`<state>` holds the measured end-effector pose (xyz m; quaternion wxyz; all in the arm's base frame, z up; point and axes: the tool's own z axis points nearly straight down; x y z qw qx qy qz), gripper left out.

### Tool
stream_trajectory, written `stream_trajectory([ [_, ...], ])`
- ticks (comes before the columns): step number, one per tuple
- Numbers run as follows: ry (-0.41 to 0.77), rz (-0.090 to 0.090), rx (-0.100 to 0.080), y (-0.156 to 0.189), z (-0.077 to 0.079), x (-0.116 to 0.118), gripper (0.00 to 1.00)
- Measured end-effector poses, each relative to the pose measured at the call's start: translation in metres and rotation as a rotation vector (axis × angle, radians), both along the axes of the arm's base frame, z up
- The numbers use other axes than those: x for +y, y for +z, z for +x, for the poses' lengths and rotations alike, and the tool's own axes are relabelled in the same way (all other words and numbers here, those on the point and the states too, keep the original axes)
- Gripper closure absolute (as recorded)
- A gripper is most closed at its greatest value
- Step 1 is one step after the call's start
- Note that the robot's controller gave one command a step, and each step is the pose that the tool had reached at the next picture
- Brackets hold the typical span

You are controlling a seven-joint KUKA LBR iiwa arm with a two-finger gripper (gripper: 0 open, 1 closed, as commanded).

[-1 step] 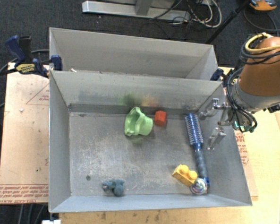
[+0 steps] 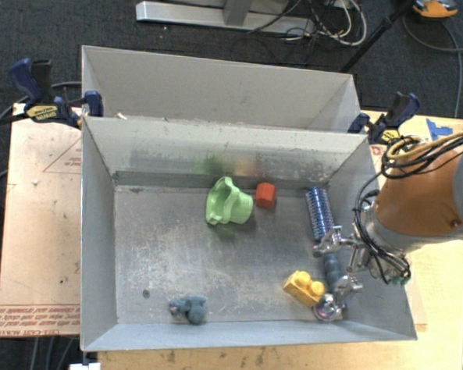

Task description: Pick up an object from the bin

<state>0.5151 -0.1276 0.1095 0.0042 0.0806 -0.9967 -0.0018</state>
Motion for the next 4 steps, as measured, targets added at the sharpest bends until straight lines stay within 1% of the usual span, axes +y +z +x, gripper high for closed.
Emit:
stream_trajectory([
  [1, 0.296, 0.0, -0.01, -0.03, -0.016, 0.029, 0.0],
  [2, 0.298, 0.0, -0.009, -0.029, -0.015, 0.029, 1.0],
  [3, 0.298, 0.0, -0.01, -0.029, -0.016, 0.029, 0.0],
  [4, 0.371, 0.003, -0.015, -0.001, 0.002, 0.114, 0.0],
])
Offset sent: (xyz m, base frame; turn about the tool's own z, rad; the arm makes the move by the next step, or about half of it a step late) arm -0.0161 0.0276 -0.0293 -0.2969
